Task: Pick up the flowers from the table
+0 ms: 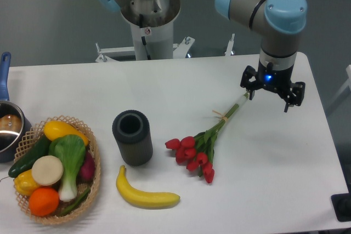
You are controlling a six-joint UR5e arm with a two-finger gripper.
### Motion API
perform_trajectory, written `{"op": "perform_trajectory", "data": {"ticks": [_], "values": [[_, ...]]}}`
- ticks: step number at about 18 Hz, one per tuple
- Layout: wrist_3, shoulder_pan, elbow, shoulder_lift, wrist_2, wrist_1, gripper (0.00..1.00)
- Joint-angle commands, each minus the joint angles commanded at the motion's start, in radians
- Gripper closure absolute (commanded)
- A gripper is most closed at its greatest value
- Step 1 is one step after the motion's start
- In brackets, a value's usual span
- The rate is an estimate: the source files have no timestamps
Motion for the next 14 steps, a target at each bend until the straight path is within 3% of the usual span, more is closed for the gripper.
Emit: {"op": "perform_trajectory", "data": {"ticks": [5, 6, 9, 14], "values": [[-0.005, 0.0, -0.053, 0.0, -0.011, 0.005, 0.0], [-0.006, -0.005, -0.072, 0.003, -0.03, 0.027, 0.0], [-0.012, -0.014, -0.182, 0.034, -0.043, 0.135, 0.0], [0.11, -0.031, -0.316, 0.061, -0.041, 0.143, 0.0]]}}
